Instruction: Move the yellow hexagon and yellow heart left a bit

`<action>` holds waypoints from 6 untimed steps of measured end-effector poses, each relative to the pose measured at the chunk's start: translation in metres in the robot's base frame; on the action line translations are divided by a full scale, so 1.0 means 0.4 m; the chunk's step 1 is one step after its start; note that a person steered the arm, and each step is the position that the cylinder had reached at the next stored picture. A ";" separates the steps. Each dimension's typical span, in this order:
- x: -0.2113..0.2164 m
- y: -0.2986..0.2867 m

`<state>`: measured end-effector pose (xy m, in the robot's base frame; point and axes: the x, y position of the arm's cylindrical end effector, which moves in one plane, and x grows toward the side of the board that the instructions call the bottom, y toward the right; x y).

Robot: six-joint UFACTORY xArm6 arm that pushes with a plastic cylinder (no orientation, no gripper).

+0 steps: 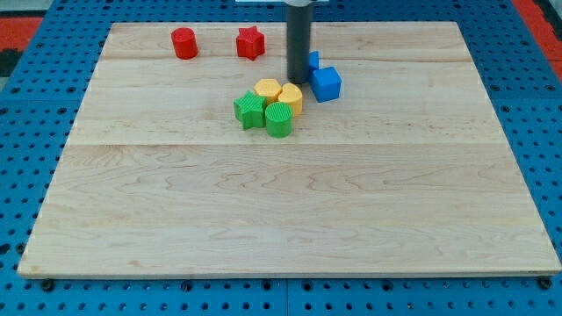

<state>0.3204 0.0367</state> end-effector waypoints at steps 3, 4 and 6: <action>-0.114 0.100; 0.041 0.304; 0.078 -0.056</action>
